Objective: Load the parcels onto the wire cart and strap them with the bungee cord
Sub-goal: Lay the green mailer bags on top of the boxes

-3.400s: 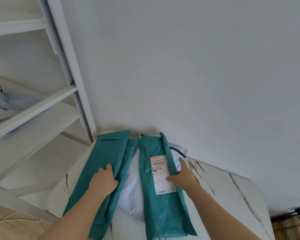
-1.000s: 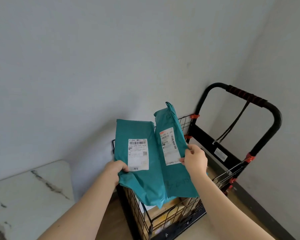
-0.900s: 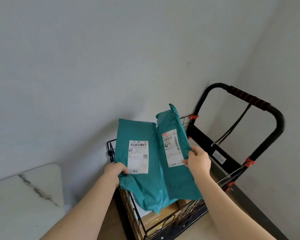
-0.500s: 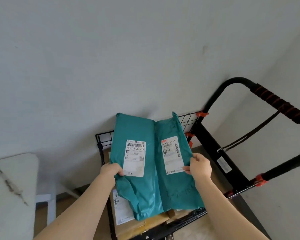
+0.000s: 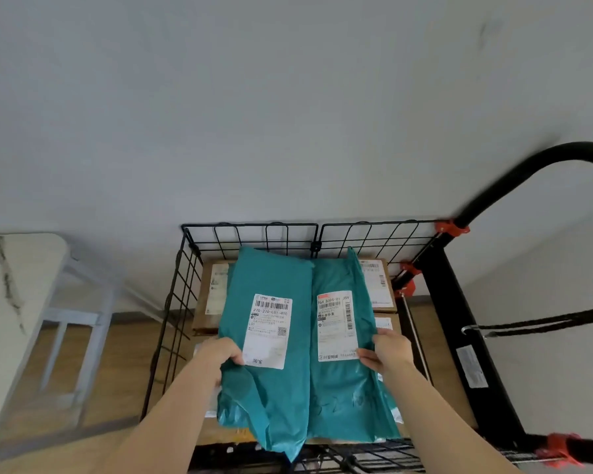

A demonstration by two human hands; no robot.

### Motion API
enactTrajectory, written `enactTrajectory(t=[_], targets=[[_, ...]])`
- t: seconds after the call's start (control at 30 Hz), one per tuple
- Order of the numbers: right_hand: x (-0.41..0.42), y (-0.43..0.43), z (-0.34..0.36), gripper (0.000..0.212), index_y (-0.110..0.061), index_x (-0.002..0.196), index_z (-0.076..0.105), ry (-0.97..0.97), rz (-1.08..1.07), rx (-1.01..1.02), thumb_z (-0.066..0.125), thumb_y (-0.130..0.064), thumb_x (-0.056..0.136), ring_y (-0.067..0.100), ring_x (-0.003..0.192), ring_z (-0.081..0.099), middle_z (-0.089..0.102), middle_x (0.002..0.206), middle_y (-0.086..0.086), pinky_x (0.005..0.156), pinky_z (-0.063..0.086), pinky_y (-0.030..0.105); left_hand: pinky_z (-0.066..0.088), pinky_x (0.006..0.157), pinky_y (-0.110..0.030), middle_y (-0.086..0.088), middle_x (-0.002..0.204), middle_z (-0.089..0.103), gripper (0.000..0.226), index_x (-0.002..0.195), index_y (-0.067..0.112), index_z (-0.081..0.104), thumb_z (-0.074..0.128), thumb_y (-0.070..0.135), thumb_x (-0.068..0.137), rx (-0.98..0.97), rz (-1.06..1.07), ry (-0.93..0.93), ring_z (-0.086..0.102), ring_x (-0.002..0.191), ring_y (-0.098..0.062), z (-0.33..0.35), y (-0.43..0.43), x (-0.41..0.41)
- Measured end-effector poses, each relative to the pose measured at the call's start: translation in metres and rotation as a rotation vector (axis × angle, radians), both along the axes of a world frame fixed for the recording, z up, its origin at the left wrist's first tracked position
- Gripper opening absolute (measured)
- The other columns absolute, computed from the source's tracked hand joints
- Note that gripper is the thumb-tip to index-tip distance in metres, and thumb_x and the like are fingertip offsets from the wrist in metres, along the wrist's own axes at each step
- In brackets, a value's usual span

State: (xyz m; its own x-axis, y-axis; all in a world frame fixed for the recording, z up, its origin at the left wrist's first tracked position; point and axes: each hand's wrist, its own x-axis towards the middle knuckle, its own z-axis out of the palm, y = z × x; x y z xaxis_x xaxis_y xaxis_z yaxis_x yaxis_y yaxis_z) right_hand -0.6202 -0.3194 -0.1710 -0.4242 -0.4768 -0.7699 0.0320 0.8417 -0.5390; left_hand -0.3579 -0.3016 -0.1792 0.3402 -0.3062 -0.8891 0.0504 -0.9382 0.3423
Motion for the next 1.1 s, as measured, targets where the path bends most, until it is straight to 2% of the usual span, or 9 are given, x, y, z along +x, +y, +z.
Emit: enactTrajectory(t=[0.13, 0.23, 0.33, 0.63, 0.73, 0.8, 0.9, 1.0, 1.1], targets=[[-0.002, -0.003, -0.016, 0.045, -0.014, 0.140, 0.038, 0.107, 0.179, 0.046, 0.042, -0.006, 0.096, 0.019, 0.057, 0.062, 0.060, 0.100, 0.010, 0.054, 0.056, 0.028, 0.049, 0.073, -0.035, -0.015, 0.120, 0.053, 0.077, 0.140, 0.012, 0.028, 0.059, -0.009, 0.073, -0.191, -0.313, -0.182, 0.055, 0.099, -0.028, -0.022, 0.023, -0.012], [-0.006, 0.001, -0.023, 0.064, -0.023, 0.146, 0.022, 0.184, 0.497, 0.073, 0.050, -0.009, 0.091, 0.023, 0.066, 0.068, 0.061, 0.103, 0.005, 0.062, 0.059, 0.034, 0.052, 0.079, -0.038, -0.004, 0.126, 0.053, 0.105, 0.146, 0.031, 0.010, 0.075, 0.015, 0.066, -0.261, -0.514, -0.257, 0.059, 0.100, -0.023, -0.030, 0.027, -0.017], [-0.009, -0.004, -0.034, 0.081, -0.033, 0.146, 0.014, 0.227, 0.679, 0.103, 0.052, -0.001, 0.082, 0.027, 0.075, 0.070, 0.062, 0.102, 0.001, 0.067, 0.060, 0.041, 0.050, 0.080, -0.035, -0.002, 0.124, 0.059, 0.091, 0.148, 0.022, 0.008, 0.069, 0.018, 0.080, -0.279, -0.509, -0.286, 0.061, 0.105, -0.026, -0.028, 0.019, -0.024], [-0.006, -0.028, -0.053, 0.089, -0.032, 0.150, 0.010, 0.232, 0.605, 0.007, 0.049, 0.007, 0.080, 0.029, 0.080, 0.066, 0.059, 0.120, 0.012, 0.064, 0.059, 0.041, 0.047, 0.083, -0.044, -0.017, 0.124, 0.055, 0.060, 0.141, 0.012, 0.022, 0.055, 0.015, 0.092, -0.315, -0.292, -0.430, 0.057, 0.104, -0.038, -0.047, 0.004, -0.032], [-0.004, -0.023, -0.046, 0.091, -0.030, 0.151, -0.002, 0.548, 0.928, 0.001, 0.052, 0.001, 0.083, 0.027, 0.110, 0.054, 0.022, 0.152, 0.010, 0.058, 0.046, 0.024, 0.045, 0.091, -0.048, -0.022, 0.128, 0.047, 0.086, 0.146, 0.016, 0.021, 0.073, 0.028, 0.078, -0.344, -0.747, -0.789, 0.048, 0.117, -0.039, -0.047, 0.013, -0.028], [-0.002, -0.020, -0.041, 0.092, -0.031, 0.151, -0.008, 0.730, 1.164, -0.067, 0.054, -0.005, 0.087, 0.028, 0.137, 0.028, -0.003, 0.158, 0.007, 0.077, 0.046, 0.024, 0.043, 0.094, -0.055, -0.022, 0.135, 0.045, 0.113, 0.146, 0.020, 0.027, 0.089, 0.035, 0.052, -0.507, -1.106, -0.956, 0.039, 0.127, -0.039, -0.055, 0.011, -0.024], [0.001, -0.021, -0.044, 0.092, -0.035, 0.150, -0.011, 0.759, 1.430, -0.116, 0.059, -0.028, 0.090, 0.029, 0.146, 0.000, -0.018, 0.158, 0.006, 0.115, 0.021, 0.041, 0.026, 0.102, -0.064, -0.011, 0.156, 0.009, 0.139, 0.147, 0.035, 0.002, 0.090, 0.046, 0.040, -0.511, -1.372, -0.842, 0.003, 0.144, -0.033, -0.051, -0.009, -0.029], [0.004, -0.024, -0.053, 0.095, -0.039, 0.149, -0.012, 0.706, 1.589, -0.055, 0.062, -0.039, 0.088, 0.028, 0.146, -0.011, -0.023, 0.157, 0.006, 0.118, 0.007, 0.047, 0.003, 0.111, -0.062, 0.001, 0.145, -0.041, 0.133, 0.137, 0.042, -0.030, 0.080, 0.049, 0.062, -0.363, -1.552, -0.736, -0.031, 0.138, -0.030, -0.046, -0.028, -0.039], [0.006, -0.027, -0.064, 0.105, -0.040, 0.148, -0.015, 0.638, 1.612, 0.022, 0.069, -0.039, 0.083, 0.029, 0.147, -0.006, -0.024, 0.157, 0.005, 0.116, 0.017, 0.048, 0.005, 0.111, -0.063, -0.002, 0.148, -0.039, 0.132, 0.139, 0.042, -0.029, 0.080, 0.047, 0.065, -0.208, -1.544, -0.666, -0.030, 0.139, -0.034, -0.047, -0.033, -0.044]])
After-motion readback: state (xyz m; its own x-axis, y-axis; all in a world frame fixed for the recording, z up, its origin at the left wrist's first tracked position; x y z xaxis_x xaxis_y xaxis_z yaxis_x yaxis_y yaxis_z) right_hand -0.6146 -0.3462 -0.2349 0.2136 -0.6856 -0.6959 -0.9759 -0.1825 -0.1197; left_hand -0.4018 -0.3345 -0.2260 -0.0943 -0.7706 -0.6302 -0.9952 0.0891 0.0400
